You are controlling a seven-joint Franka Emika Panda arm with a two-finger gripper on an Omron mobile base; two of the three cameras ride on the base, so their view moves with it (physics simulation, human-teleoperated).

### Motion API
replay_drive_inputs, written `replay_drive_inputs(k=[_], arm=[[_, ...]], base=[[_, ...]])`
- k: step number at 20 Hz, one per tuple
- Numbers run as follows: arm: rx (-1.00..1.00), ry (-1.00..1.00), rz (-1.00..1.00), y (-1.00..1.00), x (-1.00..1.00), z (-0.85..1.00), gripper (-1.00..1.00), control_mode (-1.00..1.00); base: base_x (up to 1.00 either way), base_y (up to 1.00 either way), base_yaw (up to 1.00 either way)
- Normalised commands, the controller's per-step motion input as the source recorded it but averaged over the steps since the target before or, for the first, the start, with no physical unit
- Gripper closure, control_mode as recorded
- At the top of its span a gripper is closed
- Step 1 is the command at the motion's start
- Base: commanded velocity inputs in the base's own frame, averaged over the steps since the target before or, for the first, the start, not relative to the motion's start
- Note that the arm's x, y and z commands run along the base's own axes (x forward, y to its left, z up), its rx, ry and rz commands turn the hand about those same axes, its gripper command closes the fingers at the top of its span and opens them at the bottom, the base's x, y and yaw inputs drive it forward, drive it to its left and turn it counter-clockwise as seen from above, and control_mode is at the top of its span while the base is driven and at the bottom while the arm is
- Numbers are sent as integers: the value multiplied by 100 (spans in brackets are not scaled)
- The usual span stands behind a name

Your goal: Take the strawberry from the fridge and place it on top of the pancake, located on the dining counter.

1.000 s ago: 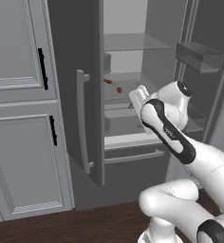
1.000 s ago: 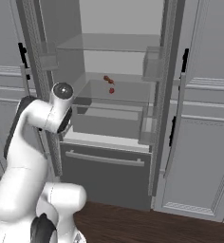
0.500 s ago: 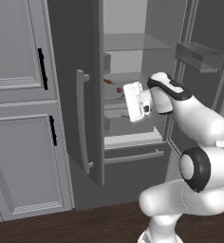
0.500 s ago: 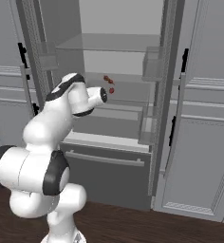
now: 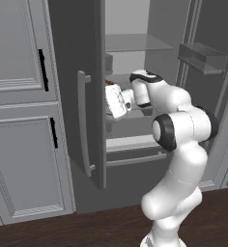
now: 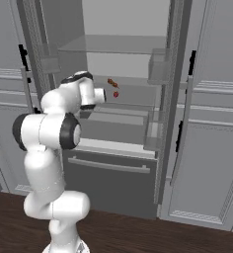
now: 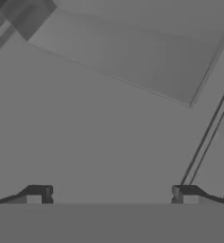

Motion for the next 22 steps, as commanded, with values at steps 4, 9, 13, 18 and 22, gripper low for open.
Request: replay_drive_inputs(k=[4,9,13,18,22], arm=[[12,10,6,91,2,-24,-100,-100],[7,15,1,92,-7,-11,-100,-100],[0,19,0,88,-6,-2,-100,-100],[-6,18,0,63,-7,0,-100,-100],[-10,3,-10,-11,-16,0,-100,-100]], base=[[0,0,0],[0,0,0],[0,0,0],[0,0,0],[0,0,0]])
